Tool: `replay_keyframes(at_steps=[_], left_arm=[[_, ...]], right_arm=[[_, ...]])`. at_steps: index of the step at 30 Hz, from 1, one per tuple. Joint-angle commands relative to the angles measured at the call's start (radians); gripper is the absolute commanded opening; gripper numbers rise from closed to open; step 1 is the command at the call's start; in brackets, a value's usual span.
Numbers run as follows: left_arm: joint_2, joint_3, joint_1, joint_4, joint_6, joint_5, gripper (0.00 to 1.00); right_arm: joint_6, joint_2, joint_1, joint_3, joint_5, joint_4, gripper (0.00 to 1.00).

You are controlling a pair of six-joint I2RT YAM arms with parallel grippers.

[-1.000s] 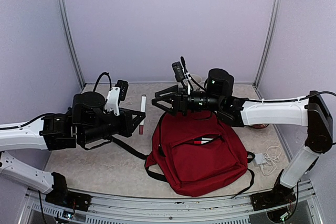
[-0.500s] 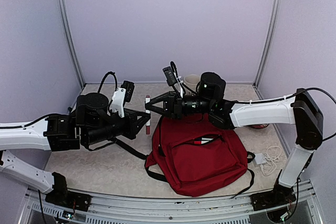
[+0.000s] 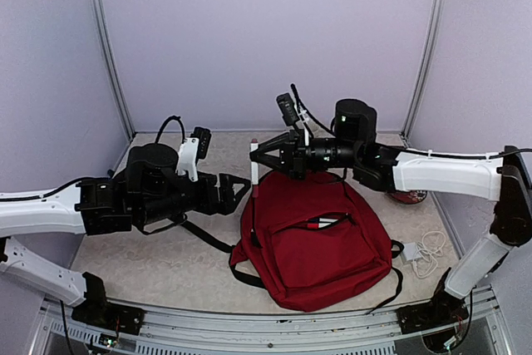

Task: Pack the student bag
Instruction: Pass from the left arm to the right, then place the pen in the lower front pocket of the bag.

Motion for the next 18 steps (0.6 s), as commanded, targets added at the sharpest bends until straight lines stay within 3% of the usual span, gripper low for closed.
replay_keyframes(at_steps=[1, 4, 10, 18], left_arm=[[0.128, -0.002, 0.177, -0.109, -0.122, 0.153, 0.99], [0.246, -0.034, 0.262, -0.068, -0.141, 0.287, 0.99], [0.445, 0.002, 0.278, 0.07, -0.102, 0.389, 0.99], [0.631, 0.052, 0.29, 0.172, -0.094, 0.466, 0.94]], right_arm=[[-0.412, -0.105, -0.038, -0.052, 0.286, -0.43, 0.0], [-0.581, -0.141, -0.04, -0.135, 0.321, -0.484, 0.0], [-0.791, -0.221, -0.042, -0.35, 0.377, -0.329, 0.0], [-0.986, -0.141, -0.042, -0.354, 0.571, -0.407, 0.0]])
